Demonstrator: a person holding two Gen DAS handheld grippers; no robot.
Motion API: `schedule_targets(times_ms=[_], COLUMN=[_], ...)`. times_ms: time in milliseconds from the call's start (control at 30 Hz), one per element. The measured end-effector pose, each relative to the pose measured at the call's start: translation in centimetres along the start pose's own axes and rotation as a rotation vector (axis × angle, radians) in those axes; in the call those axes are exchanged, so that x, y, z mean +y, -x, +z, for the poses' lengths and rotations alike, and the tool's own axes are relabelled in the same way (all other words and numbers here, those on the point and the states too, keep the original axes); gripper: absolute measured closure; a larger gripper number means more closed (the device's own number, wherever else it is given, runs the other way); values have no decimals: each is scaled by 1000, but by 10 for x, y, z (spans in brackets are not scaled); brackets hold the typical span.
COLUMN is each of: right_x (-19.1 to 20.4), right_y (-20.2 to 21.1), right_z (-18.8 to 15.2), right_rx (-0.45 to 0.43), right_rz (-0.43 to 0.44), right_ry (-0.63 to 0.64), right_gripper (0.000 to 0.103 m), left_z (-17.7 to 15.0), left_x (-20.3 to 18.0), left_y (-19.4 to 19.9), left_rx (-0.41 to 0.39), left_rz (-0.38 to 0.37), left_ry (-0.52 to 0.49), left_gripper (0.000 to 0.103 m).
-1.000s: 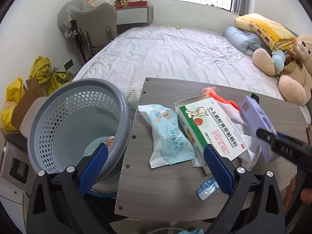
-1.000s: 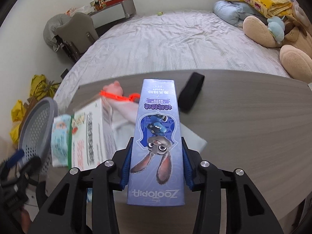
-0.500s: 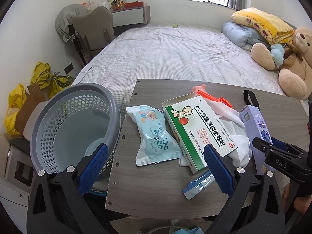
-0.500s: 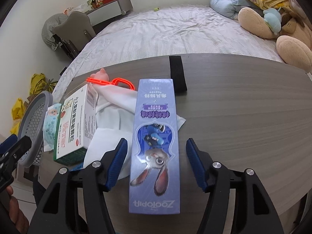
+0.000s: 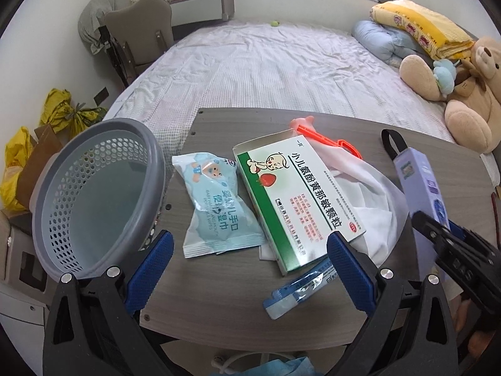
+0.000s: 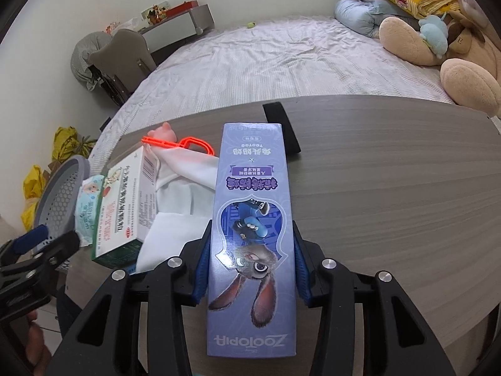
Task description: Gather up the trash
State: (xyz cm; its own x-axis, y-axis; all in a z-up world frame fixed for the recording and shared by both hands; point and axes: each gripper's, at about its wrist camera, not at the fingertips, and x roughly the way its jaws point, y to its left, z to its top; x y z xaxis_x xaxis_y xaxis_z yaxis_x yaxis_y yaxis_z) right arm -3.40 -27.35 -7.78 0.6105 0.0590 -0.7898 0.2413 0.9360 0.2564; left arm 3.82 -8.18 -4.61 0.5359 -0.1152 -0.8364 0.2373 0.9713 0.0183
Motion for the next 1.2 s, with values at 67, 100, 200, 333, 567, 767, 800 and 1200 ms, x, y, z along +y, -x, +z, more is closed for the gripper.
schedule_targets(times_ms=[67,100,200,333,567,767,800,1200], right_x=[-1,-3,-8,-13,-19,-24,-25,-28], right_y=[9,13,18,19,14,10,10,5], right_z=[-2,-2,-2,-3,-1,-1,0,1], right_rx=[-12,-18,-26,-25,-14,-5,-4,2], right_rz=[14,19,32,46,66,73,73,74], right_ry=[-3,-5,-12,-25,-36,-46,-48,-61], right_gripper=[60,60,60,60,60,60,60,60], left_z=[8,12,21,27,34,36,36,37], left_x=[-3,-4,-11,-18,-25,-27,-27,-27], left_y=[-4,-5,-13,-24,-43,-55,-58,-70], left_rx=[5,2,16,57,114,139,143,166], left_rz=[-10,-10,-12,-41,-56,-47,-48,-90], left_ry=[16,20,23,36,55,53,58,89], left_gripper=[7,7,7,7,7,7,7,6])
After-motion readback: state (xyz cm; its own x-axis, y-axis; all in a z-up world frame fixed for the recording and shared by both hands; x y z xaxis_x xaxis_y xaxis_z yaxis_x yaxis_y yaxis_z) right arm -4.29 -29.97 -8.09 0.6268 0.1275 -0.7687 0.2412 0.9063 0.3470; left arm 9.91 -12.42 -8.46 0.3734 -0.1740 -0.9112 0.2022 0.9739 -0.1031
